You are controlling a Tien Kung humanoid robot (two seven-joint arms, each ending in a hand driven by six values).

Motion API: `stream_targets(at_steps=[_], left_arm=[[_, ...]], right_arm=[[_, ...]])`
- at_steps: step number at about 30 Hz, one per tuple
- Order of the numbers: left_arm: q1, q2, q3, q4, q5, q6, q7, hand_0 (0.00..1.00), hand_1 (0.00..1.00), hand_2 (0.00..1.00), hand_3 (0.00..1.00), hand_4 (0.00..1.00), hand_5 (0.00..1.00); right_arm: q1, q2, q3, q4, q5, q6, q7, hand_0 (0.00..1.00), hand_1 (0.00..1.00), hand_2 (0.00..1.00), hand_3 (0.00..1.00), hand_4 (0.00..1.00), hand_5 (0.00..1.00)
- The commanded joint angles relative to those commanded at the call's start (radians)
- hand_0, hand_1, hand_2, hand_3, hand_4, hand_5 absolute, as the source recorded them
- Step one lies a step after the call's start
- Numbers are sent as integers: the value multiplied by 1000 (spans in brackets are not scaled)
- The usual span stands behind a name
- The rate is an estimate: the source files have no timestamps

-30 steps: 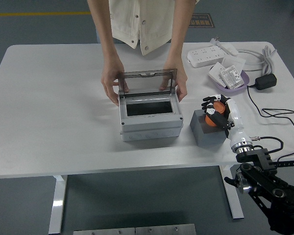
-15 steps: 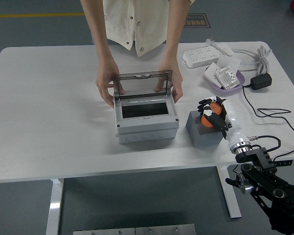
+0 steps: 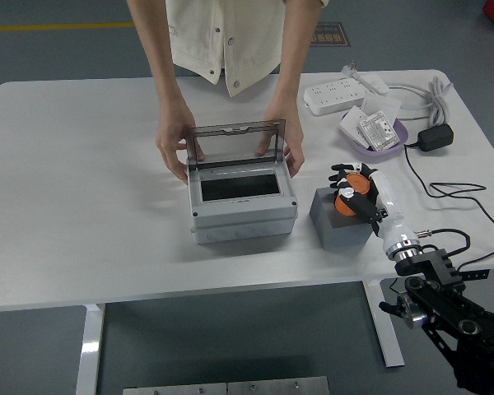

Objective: Fetch the battery,place it into the box,close the lid of the box

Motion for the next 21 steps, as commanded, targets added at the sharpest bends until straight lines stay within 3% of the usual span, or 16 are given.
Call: stream_targets(at_steps=[2, 3, 8, 9, 21], left_arm=[[0, 0, -3, 0, 4, 0, 1, 648, 726, 582, 556, 458, 198], [1, 0, -3, 0, 6, -1, 1, 647, 725, 577, 550, 425, 176], [1, -1, -7, 0, 14, -2, 3, 647, 725, 577, 550, 425, 176], [2, -1, -8, 0, 15, -3, 3, 648, 726, 573, 547, 406, 164], [-1, 0, -11, 0, 20, -3, 3, 647, 726, 568, 542, 398, 156]], right_arm=[[0, 0, 0, 1, -1, 0, 0, 500, 549, 562, 615, 901, 223], [0, 0, 0, 2, -3, 0, 0, 511, 558, 579, 625, 986, 395], [0, 0, -1, 3, -10, -1, -3, 511, 558, 579, 625, 986, 395], [0, 0, -1, 3, -11, -1, -3, 527, 572, 586, 634, 998, 464], [2, 0, 0, 5, -11, -2, -3, 543, 579, 569, 635, 998, 500]])
